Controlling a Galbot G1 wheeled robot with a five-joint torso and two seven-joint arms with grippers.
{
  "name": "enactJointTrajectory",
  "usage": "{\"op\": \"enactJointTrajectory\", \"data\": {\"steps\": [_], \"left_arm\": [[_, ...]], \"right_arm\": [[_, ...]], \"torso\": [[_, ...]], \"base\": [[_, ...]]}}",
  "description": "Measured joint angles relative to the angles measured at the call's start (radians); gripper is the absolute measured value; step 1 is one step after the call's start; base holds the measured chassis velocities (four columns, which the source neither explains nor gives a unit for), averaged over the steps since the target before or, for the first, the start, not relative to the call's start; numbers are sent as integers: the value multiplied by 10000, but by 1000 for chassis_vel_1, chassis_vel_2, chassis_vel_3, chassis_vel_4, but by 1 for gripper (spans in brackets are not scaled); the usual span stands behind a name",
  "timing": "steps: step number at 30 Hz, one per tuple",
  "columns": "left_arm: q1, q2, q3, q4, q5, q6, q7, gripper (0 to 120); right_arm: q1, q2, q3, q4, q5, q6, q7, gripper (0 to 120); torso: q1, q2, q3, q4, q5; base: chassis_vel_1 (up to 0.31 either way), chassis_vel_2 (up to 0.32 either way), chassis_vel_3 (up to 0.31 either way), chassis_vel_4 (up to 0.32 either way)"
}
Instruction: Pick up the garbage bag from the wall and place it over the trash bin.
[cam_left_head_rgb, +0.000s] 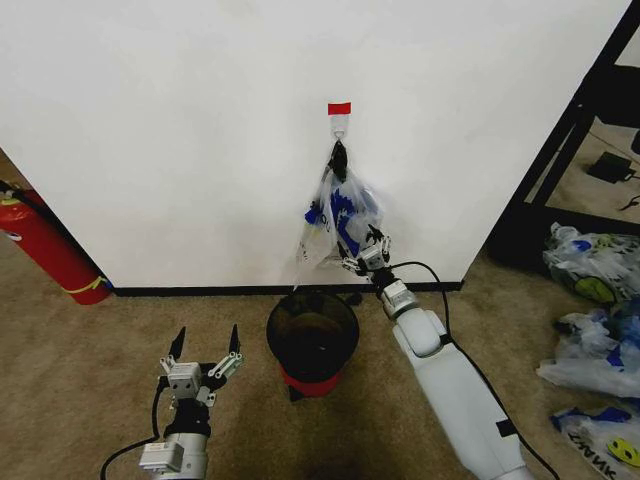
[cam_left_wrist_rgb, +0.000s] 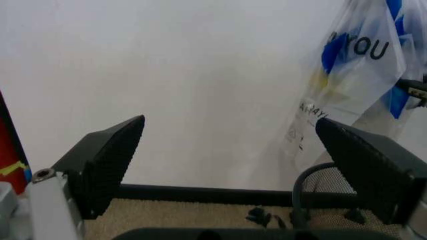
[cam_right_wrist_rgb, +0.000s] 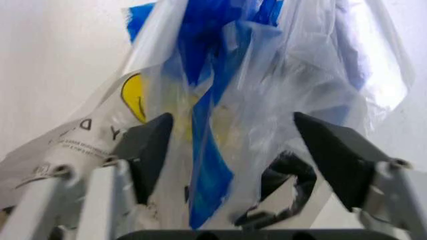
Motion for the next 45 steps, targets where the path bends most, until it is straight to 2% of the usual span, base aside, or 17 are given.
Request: {"op": "enactJointTrajectory", "data": {"steps": [2, 7, 11, 13, 16, 20, 22, 26, 37, 39, 44, 45], "left_arm": [[-5, -1, 4, 9, 0, -3, 1, 100], [-15, -13, 59, 35, 3, -22, 17, 100], [-6, -13, 61, 36, 7, -34, 20, 100], [15, -13, 57, 22, 6, -40, 26, 100], [15, -12, 53, 20, 3, -46, 30, 100], [10, -8, 42, 5, -23, -52, 41, 100], [-4, -1, 42, -13, -26, -53, 46, 100], [-17, 13, 34, -44, -42, -54, 50, 100], [3, 5, 23, 14, -60, -172, 62, 100], [-6, 7, 24, 14, -60, -172, 62, 100], [-47, 35, 28, 6, -75, -158, 67, 100], [-47, 35, 28, 6, -75, -158, 67, 100]], "right_arm": [[-31, 0, 0, 8, -24, 6, 1, 66], [-21, 32, -33, -69, -98, -124, 145, 43], [102, 69, -93, -163, -65, -323, 262, 35], [219, 135, -136, -264, 43, -496, 364, 45], [302, 175, -171, -365, 98, -550, 411, 52], [444, 267, -230, -515, 193, -746, 593, 67], [450, 305, -293, -511, 411, -1028, 808, 77], [518, 397, -302, -546, 624, -1115, 909, 85], [666, 424, -353, -545, 1227, -1166, 1002, 43], [670, 417, -350, -545, 1247, -1167, 1013, 40], [566, 326, -335, -334, 1480, -1168, 1065, 19], [566, 326, -335, -334, 1480, -1168, 1065, 19]], "torso": [[0, 0, 0, 0, 0], [0, 0, 0, 0, 0], [0, 0, 0, 0, -1], [0, 0, 0, 1, 0], [0, 0, 0, 1, 0], [0, 0, 0, 1, 0], [0, 0, 0, 0, 0], [0, 0, 0, 1, 0], [0, 0, 0, 1, 0], [0, 0, 0, 1, 0], [0, 0, 0, 1, 0], [0, 0, 0, 1, 0]], "base": [[0, 0, 0, 0], [0, 0, 0, 0], [0, 0, 0, 0], [0, 0, 0, 0], [0, 0, 0, 0], [0, 0, 0, 0], [0, 0, 0, 0], [0, 0, 0, 0], [0, 0, 0, 0], [0, 0, 0, 0], [0, 0, 0, 0], [0, 0, 0, 0]]}}
